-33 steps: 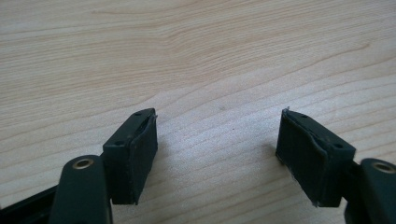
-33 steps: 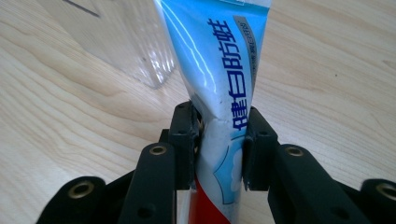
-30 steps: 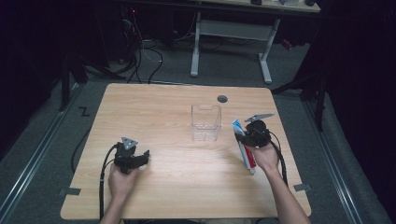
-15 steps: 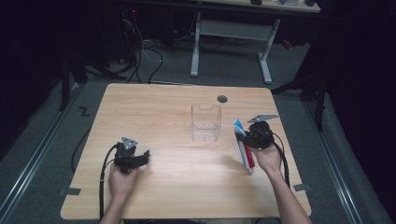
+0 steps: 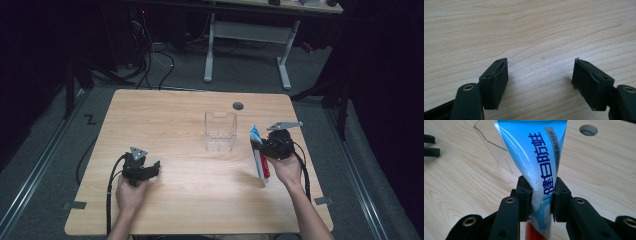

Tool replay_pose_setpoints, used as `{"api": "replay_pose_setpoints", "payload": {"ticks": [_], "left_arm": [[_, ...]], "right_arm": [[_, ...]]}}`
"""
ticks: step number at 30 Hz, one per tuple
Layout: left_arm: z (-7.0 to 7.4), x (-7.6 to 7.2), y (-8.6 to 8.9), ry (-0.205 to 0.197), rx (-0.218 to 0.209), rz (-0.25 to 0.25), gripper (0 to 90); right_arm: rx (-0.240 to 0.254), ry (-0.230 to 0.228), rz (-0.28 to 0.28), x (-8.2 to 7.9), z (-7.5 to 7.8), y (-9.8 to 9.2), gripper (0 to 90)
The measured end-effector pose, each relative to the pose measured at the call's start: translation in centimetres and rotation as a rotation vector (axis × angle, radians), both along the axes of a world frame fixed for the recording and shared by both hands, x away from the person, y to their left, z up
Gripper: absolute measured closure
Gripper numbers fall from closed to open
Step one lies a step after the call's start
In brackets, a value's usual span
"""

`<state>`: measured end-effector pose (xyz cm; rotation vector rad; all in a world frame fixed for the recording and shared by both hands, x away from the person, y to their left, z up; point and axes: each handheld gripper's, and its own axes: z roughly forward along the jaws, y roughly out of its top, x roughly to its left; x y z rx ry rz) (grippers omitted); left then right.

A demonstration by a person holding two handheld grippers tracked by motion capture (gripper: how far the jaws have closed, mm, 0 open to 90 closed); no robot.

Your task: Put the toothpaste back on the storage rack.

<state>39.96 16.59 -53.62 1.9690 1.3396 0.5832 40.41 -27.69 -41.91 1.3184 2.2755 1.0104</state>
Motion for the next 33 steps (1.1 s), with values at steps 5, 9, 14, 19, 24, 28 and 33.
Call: {"api": "replay_pose_setpoints", "payload": {"ticks": [5, 9, 14, 19, 24, 28, 33], "left_arm": [[0.0, 0.0, 0.0, 0.0, 0.0, -0.001, 29.3], [0.0, 0.0, 0.0, -0.001, -0.001, 0.0, 29.2], [0.0, 0.0, 0.0, -0.001, 0.0, 0.0, 29.1], [0.0, 0.0, 0.0, -0.001, -0.001, 0.0, 29.1], [0.0, 0.0, 0.0, -0.001, 0.0, -0.001, 29.1], [0.0, 0.0, 0.0, -0.001, 0.0, 0.0, 29.1], [0.0, 0.0, 0.0, -0.001, 0.0, 0.0, 29.0]], "right_arm": [[0.015, -0.029, 0.021, -0.1, 1.0, 0.4, 71.7], [0.033, -0.03, 0.032, -0.1, 1.6, 0.6, 71.7], [0.048, -0.053, 0.054, 0.0, 2.6, 1.0, 71.7], [0.062, -0.067, 0.067, 0.4, 3.8, 1.4, 71.7], [0.086, -0.094, 0.094, 1.1, 5.3, 2.1, 71.7], [0.097, -0.115, 0.112, 1.8, 6.4, 2.8, 71.6], [0.117, -0.131, 0.122, 2.8, 7.3, 3.7, 71.7]]}}
